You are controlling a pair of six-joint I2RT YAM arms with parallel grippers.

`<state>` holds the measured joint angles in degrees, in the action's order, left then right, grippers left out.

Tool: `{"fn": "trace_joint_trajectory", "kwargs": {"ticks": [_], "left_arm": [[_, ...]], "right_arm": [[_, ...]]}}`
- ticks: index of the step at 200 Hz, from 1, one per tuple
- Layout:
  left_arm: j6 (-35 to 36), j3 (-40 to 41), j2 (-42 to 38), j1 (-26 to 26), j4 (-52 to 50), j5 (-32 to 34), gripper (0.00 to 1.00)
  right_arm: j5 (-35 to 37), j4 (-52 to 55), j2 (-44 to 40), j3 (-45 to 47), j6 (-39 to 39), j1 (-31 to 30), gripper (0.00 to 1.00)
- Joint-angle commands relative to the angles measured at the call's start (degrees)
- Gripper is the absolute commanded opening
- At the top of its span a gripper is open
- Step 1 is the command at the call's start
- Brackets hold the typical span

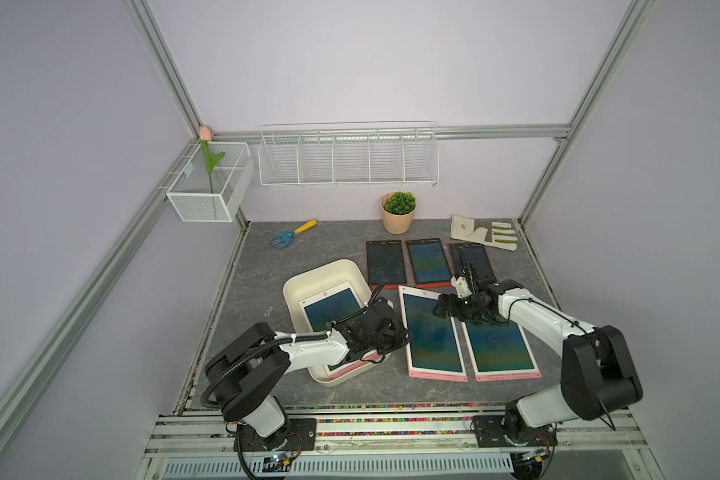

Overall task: Take out the writing tablet from the storage box
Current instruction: Place the writing tablet at the center of the board.

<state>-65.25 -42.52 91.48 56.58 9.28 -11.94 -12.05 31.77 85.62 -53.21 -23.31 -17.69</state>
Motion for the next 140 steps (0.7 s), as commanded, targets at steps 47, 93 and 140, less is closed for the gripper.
{"fn": "trace_joint_trajectory", "kwargs": {"ticks": [47, 93, 140], "left_arm": [[0.8, 2.3, 1.8, 0.4, -14.4, 2.3, 0.19], [0.6, 1.9, 2.7, 0.4, -15.8, 2.9, 0.27], [0.5, -0.4, 2.9, 0.4, -24.0, 6.3, 0.29]], "right_arm": [[-2.0, -1.1, 0.5, 0.6, 0.8, 0.2, 0.93], [-2.4, -1.3, 0.6, 1.0, 0.9, 0.4, 0.93], [-2.5, -0.6, -1.0, 1.1, 1.2, 0.6, 0.93]]}}
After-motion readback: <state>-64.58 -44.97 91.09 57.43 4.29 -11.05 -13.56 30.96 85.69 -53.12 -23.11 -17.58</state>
